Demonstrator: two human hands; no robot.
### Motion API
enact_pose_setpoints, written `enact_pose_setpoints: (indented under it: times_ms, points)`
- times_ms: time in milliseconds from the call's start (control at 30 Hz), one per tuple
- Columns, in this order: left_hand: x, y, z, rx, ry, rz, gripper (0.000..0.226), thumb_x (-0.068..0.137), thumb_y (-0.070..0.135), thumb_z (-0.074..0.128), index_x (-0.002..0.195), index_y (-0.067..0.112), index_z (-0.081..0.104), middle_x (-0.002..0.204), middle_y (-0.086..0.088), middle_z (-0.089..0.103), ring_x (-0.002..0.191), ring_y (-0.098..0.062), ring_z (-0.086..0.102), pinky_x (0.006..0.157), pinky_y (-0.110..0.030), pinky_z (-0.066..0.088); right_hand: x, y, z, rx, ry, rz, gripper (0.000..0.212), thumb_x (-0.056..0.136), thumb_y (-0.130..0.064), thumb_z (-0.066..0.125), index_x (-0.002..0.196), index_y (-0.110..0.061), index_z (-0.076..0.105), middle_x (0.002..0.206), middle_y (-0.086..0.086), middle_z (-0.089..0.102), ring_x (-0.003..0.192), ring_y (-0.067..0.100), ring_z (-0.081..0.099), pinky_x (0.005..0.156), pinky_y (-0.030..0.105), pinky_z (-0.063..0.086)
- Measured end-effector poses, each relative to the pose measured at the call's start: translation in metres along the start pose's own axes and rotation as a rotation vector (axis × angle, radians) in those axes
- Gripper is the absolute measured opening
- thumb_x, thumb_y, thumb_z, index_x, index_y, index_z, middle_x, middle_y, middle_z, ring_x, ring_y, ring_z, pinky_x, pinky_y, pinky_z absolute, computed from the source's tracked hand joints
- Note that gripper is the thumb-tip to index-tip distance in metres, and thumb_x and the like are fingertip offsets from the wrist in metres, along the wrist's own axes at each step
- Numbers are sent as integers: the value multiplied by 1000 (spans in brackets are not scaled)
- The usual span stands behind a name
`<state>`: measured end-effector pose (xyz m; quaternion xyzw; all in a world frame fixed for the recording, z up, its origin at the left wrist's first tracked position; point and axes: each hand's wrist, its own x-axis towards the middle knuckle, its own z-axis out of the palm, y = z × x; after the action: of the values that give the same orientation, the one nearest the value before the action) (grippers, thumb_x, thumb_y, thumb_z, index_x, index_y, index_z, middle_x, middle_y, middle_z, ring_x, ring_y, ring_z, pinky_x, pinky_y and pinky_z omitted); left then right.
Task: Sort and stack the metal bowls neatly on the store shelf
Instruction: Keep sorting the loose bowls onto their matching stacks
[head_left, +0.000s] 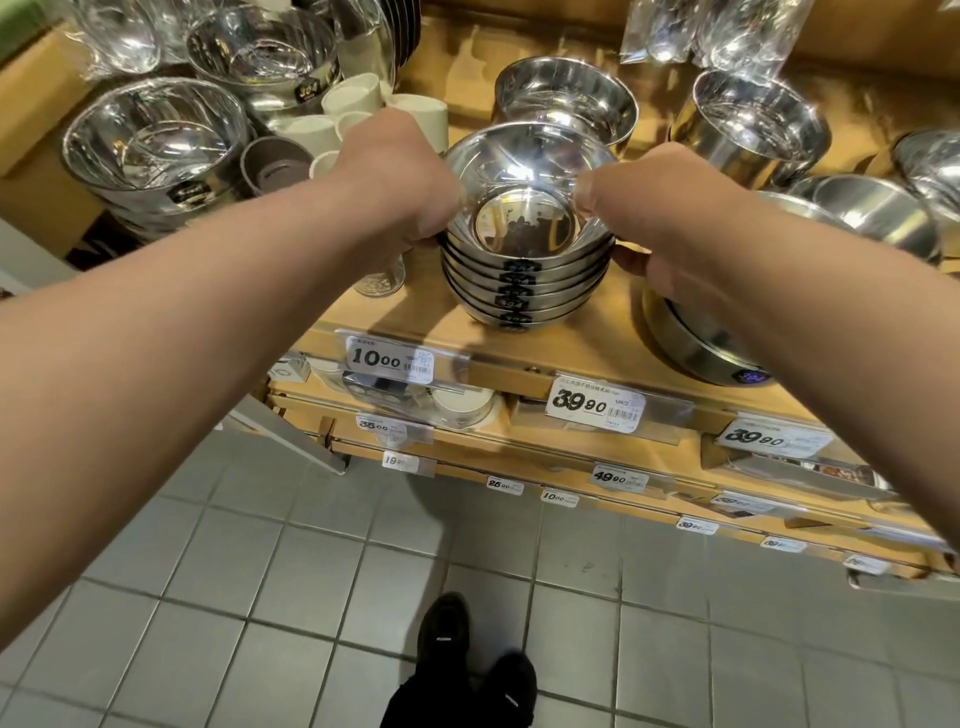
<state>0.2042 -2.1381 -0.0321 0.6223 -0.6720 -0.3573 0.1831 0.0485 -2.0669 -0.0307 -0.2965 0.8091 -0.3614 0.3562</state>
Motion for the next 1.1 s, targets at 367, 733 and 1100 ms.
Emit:
enact_pose_setpoints:
  times_ms: [367, 733, 1100]
  points:
    - [-6, 0, 8, 27, -45, 9, 8, 86, 4, 55, 87, 8, 62, 95, -15, 61, 91, -31, 65, 87, -41, 60, 1, 2, 1, 15, -36, 30, 20, 92, -15, 60, 112, -15, 56, 102, 1, 56, 90, 15, 55, 72, 28, 51]
    - [-6, 2, 10, -128, -24, -68, 10, 85, 0, 56, 83, 10, 56, 98, -13, 63, 97, -33, 71, 85, -43, 61, -3, 5, -2, 4, -59, -46, 7, 90, -13, 60, 96, -15, 58, 99, 4, 56, 90, 17, 55, 81, 32, 55]
    - [-12, -5, 15, -149, -17, -92, 25, 80, 0, 60, 104, -2, 67, 101, -17, 67, 98, -35, 70, 88, -50, 60, 4, 7, -6, -18, -95, -91, 3, 89, -15, 60, 90, -17, 58, 84, 0, 50, 75, 12, 49, 61, 25, 47]
